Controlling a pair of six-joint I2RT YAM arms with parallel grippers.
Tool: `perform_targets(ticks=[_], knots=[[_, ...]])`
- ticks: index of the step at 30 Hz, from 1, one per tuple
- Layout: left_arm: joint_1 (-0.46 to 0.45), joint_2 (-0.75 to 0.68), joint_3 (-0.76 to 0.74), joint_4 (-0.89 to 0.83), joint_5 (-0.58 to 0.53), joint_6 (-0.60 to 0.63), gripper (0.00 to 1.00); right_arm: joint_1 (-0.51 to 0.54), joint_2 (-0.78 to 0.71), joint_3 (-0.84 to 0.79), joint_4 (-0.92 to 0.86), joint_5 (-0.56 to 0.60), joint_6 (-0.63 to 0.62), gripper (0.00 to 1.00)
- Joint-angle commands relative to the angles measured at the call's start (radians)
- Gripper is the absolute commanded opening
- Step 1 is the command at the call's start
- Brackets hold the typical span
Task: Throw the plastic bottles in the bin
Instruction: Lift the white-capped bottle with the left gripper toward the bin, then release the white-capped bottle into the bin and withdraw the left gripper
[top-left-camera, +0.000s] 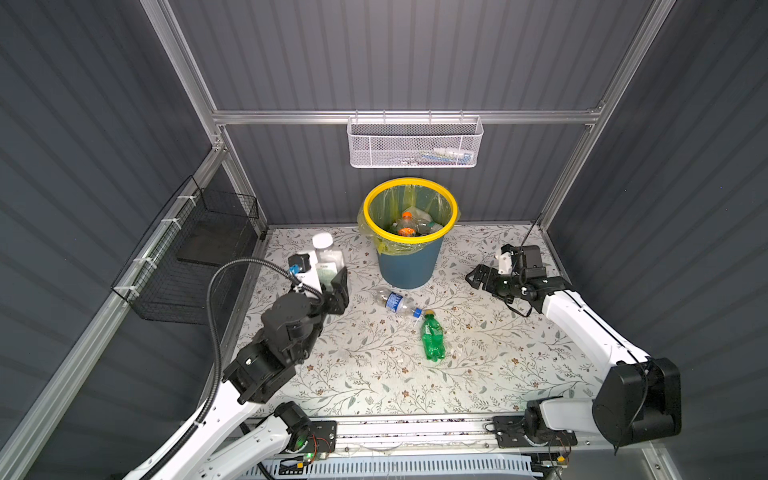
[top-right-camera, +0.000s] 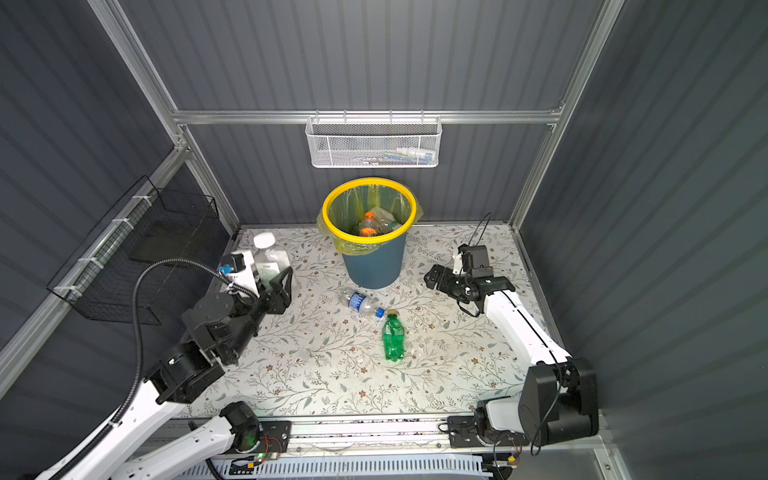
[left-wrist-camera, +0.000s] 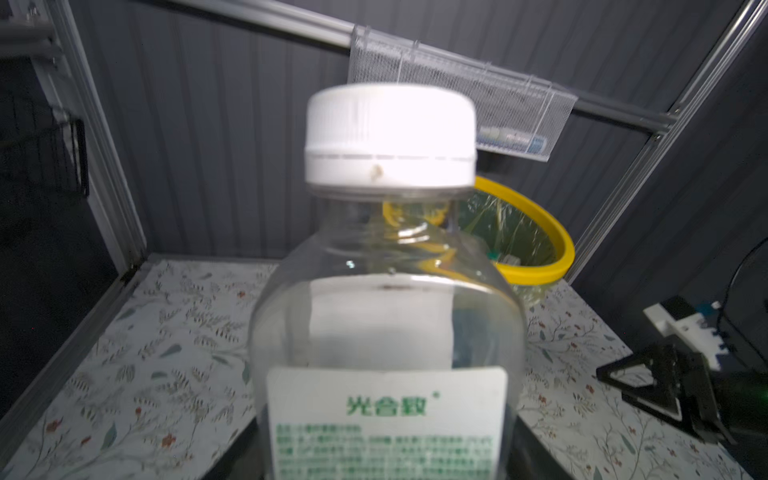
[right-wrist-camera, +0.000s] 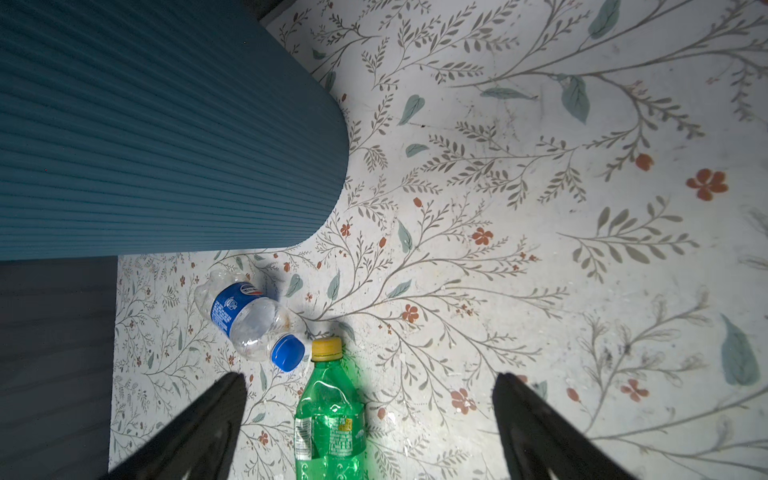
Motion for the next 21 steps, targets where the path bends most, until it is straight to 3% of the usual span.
perform_targets(ticks=[1, 4, 5, 7, 9, 10, 14, 15, 21], knots=[[0.011, 0.288, 0.323, 0.099, 0.049, 0.192, 0.51, 0.026, -0.011, -0.01, 0.031, -0.002, 0.026, 0.94], [0.091, 0.716, 0.868, -0.191, 0.21, 0.097, 0.5, 0.064, -0.002, -0.006, 0.054, 0.005, 0.04, 0.94], [0.11, 0.874, 1.11, -0.326, 0.277, 0.072, 0.57, 0.076, 0.003, -0.004, 0.054, 0.009, 0.045, 0.94], [0.117, 1.13, 1.539, -0.557, 0.279, 0.049, 0.79, 0.097, -0.004, -0.005, 0.051, 0.01, 0.052, 0.94], [0.125, 1.249, 1.746, -0.642, 0.296, 0.041, 0.99, 0.116, -0.022, -0.021, 0.054, 0.023, 0.051, 0.95], [0.129, 1.241, 1.718, -0.628, 0.296, 0.035, 1.0, 0.119, -0.031, -0.034, 0.056, 0.027, 0.054, 0.95], [0.149, 0.946, 1.17, -0.306, 0.27, 0.028, 1.0, 0.119, -0.05, -0.082, 0.057, 0.035, 0.051, 0.95], [0.159, 0.892, 1.099, -0.274, 0.262, 0.022, 1.0, 0.119, -0.05, -0.088, 0.059, 0.034, 0.05, 0.95], [0.2, 0.67, 0.909, -0.27, 0.157, 0.078, 1.0, 0.134, -0.021, -0.074, 0.04, 0.031, 0.04, 0.95]])
